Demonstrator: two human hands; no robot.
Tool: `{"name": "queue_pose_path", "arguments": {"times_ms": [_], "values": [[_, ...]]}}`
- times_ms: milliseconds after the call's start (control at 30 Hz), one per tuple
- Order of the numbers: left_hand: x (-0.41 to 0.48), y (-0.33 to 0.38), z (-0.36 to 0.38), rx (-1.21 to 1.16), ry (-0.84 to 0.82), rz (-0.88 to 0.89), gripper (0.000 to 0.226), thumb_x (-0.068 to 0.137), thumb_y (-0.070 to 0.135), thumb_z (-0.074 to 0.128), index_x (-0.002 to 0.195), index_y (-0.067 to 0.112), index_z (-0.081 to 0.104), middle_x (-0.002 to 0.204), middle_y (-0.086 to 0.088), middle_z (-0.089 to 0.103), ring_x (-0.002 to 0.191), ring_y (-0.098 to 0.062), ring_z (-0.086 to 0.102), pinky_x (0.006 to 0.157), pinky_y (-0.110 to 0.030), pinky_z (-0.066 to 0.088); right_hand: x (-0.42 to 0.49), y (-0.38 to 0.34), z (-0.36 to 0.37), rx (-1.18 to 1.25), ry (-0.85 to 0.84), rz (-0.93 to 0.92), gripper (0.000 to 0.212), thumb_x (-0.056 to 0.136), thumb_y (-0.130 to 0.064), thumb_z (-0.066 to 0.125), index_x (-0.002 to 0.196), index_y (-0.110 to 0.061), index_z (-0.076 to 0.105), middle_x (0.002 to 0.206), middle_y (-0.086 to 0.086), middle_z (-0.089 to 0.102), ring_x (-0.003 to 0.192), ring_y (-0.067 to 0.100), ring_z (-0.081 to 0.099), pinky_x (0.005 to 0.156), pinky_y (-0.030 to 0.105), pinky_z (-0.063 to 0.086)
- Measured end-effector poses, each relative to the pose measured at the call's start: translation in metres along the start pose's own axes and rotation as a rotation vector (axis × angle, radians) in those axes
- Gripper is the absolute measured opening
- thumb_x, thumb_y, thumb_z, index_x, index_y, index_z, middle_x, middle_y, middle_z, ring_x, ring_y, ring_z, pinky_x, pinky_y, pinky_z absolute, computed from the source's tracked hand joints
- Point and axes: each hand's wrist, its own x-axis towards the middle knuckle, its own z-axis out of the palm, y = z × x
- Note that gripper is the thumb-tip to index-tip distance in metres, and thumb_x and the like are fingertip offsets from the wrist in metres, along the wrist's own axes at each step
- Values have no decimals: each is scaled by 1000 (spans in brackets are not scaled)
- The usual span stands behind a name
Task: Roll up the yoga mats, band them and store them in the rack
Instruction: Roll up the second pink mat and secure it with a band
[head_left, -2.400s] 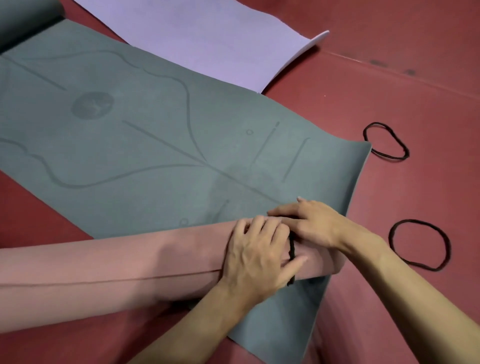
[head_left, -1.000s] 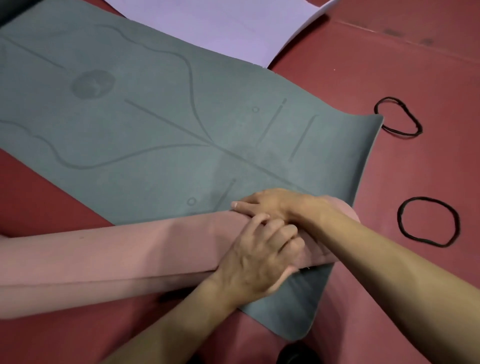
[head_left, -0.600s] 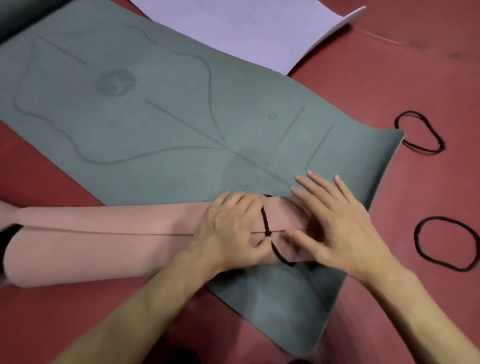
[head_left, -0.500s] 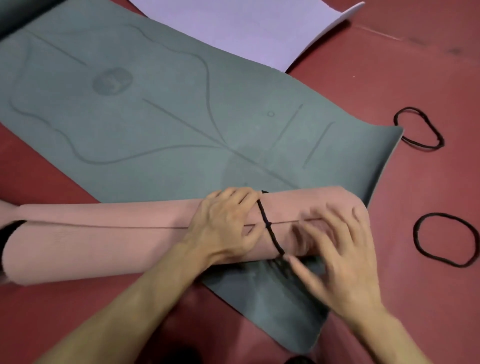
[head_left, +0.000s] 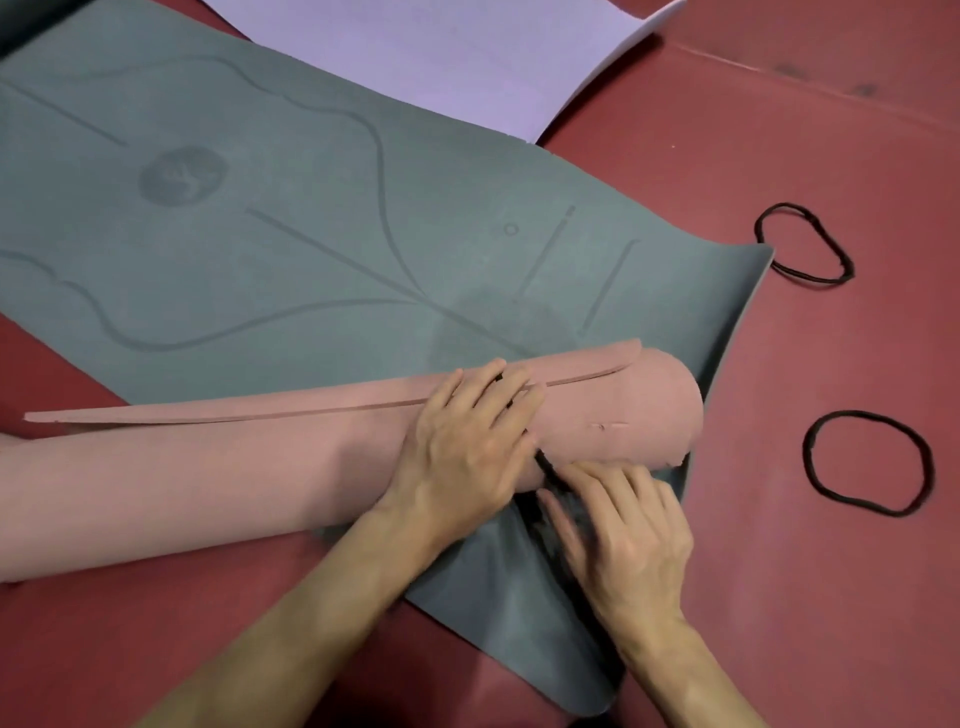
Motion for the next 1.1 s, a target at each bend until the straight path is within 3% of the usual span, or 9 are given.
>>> {"name": "queue_pose_path", "arguments": {"times_ms": [67, 133, 367, 500, 633, 700, 833, 1000, 1100], "values": [[-2, 1, 4, 8, -89, -59, 65, 103, 59, 42, 146, 14, 57, 153, -7, 54, 144, -30, 48, 117, -53, 37, 7, 3, 3, -2, 34, -53, 10, 98, -25, 74, 101, -17, 80, 100, -3, 75, 80, 25, 65, 69, 36, 44], [5, -7, 6, 31, -128, -80, 70, 100, 65, 41, 149, 16, 54, 155, -7, 52, 145, -28, 47, 118, -55, 37, 14, 7, 8, 16, 48, -94, 10, 97, -20, 74, 104, -16, 80, 100, 0, 74, 79, 26, 64, 69, 36, 44], [28, -19, 8, 5, -23, -222, 49, 100, 47, 47, 143, 28, 61, 148, -4, 58, 132, -26, 58, 111, -55, 44, 33, 19, 15, 112, 37, -142, 12, 96, -13, 75, 107, -8, 79, 102, 1, 75, 79, 30, 63, 65, 44, 50], [41, -24, 4, -73, -14, -343, 45, 100, 43, 44, 136, 31, 67, 144, 4, 63, 132, -20, 59, 115, -53, 40, 27, 27, 26, 171, -34, -98, 16, 97, -8, 73, 112, -5, 77, 108, 5, 73, 84, 28, 64, 71, 43, 54], [54, -26, 1, -59, -259, -495, 82, 88, 79, 23, 153, 36, 47, 159, 9, 47, 149, -18, 39, 126, -53, 14, 47, 25, 34, 231, -26, -75, 6, 97, -8, 71, 101, -6, 76, 102, 4, 73, 82, 28, 67, 71, 41, 56], [57, -28, 1, 10, -311, -486, 97, 78, 91, 22, 158, 37, 37, 162, 8, 42, 150, -18, 35, 126, -56, 11, 52, 22, 36, 241, -34, -96, 6, 96, -3, 70, 96, -6, 75, 100, 3, 73, 80, 27, 66, 68, 41, 56], [63, -33, 0, -71, -257, -466, 86, 79, 74, 30, 159, 42, 34, 167, 3, 35, 149, -17, 38, 124, -53, 20, 57, 14, 42, 291, -40, -76, 15, 88, 3, 71, 78, -7, 66, 86, 3, 68, 74, 27, 62, 60, 43, 52], [62, -54, -3, -409, -65, -396, 67, 81, 22, 44, 147, 19, 57, 153, -3, 53, 136, -23, 53, 113, -40, 43, 66, -54, 67, 397, -53, -191, 28, 88, 5, 66, 68, -13, 57, 68, 2, 56, 65, 24, 47, 56, 41, 45], [63, -70, -8, -519, -110, -328, 49, 92, 25, 42, 133, 19, 68, 143, 2, 62, 133, -16, 55, 113, -38, 43, 71, -61, 76, 399, -20, -187, 31, 89, 7, 62, 68, -13, 54, 67, 2, 54, 65, 23, 43, 54, 41, 44]]}}
